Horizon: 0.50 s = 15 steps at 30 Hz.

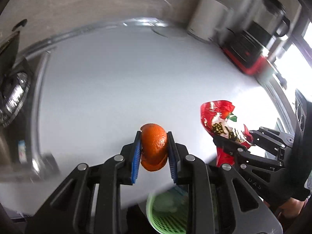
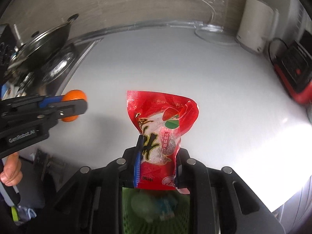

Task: Collect trash
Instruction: 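Carry orange and red packet over the green bin and release both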

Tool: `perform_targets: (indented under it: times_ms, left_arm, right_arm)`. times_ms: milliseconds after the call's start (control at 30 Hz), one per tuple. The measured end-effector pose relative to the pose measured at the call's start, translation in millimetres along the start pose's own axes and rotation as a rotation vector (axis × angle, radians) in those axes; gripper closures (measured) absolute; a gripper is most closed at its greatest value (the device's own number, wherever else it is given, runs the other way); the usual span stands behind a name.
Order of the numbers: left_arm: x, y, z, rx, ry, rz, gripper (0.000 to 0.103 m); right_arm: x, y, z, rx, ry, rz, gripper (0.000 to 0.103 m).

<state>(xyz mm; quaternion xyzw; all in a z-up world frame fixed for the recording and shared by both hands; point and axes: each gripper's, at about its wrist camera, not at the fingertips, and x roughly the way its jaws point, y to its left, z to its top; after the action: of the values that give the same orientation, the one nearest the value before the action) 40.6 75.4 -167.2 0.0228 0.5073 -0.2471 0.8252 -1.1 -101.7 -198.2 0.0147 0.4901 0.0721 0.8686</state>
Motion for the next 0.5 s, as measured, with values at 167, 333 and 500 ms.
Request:
perform_targets:
  times_ms: [167,333,500]
  left_arm:
    - [-8.0,-43.8,-44.1,0.041,0.038,-0.010,0.079]
    - [-5.8,-73.3,-83.5,0.059,0.067,-0.011,0.079]
    - [24.1,-92.1,-131.1,0.070,0.156,-0.031,0.079]
  right_arm:
    - [-25.8,-19.7,-49.7,0.008,0.023,0.020,0.078]
    - [-43.1,-37.6,-80.6,0.014,0.031,0.023,0.077]
    - [-54.8,-54.3,-103.7,0.004,0.040,0.028,0.077]
